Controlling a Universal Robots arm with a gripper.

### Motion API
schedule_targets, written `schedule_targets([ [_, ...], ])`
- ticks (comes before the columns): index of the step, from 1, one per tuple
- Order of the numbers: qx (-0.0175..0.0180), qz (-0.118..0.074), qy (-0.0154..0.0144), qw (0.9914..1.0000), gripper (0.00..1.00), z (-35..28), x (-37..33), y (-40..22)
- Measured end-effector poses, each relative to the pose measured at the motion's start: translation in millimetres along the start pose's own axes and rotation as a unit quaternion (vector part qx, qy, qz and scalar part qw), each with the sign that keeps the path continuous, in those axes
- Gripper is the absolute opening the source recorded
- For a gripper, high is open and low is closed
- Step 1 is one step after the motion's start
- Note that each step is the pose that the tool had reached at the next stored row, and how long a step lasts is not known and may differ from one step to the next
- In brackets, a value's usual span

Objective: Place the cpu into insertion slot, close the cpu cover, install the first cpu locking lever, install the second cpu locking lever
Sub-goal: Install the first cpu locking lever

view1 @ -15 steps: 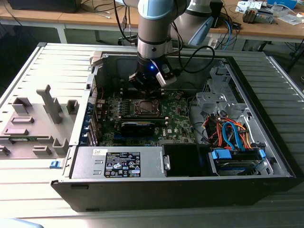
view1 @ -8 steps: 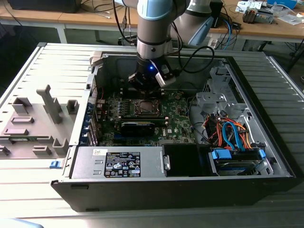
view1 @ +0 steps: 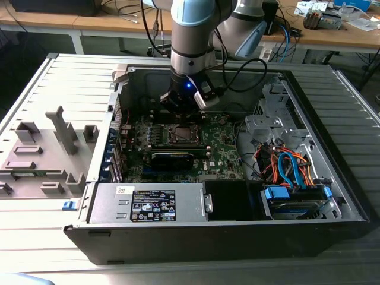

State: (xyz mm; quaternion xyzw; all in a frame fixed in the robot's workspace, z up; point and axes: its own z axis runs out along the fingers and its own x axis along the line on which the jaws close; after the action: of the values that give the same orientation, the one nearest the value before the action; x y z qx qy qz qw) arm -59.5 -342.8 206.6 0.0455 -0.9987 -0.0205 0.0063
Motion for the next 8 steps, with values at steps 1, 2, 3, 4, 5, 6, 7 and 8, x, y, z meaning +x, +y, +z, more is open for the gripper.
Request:
schedule_targets([
  [1,0.0001,0.000,0.0000,1.00000,0.11,0.2,0.0,0.1],
  [2,0.0002,0.000,0.0000,1.00000,0.11,0.4,0.0,0.2],
  [3,0.0009,0.000,0.0001,1.00000,0.11,0.6,-0.2,0.4],
  [4,0.0024,-0.001,0.0002,1.00000,0.11,0.9,-0.3,0.6],
  [5,0.0035,-0.001,0.0003,0.99999,0.11,1.0,-0.5,0.7],
  [6,0.0042,-0.001,0.0004,0.99999,0.11,1.1,-0.7,0.8],
  [7,0.0047,-0.002,0.0005,0.99999,0.11,1.3,-0.9,0.8],
  [8,0.0053,-0.002,0.0005,0.99998,0.11,1.4,-1.2,0.8],
])
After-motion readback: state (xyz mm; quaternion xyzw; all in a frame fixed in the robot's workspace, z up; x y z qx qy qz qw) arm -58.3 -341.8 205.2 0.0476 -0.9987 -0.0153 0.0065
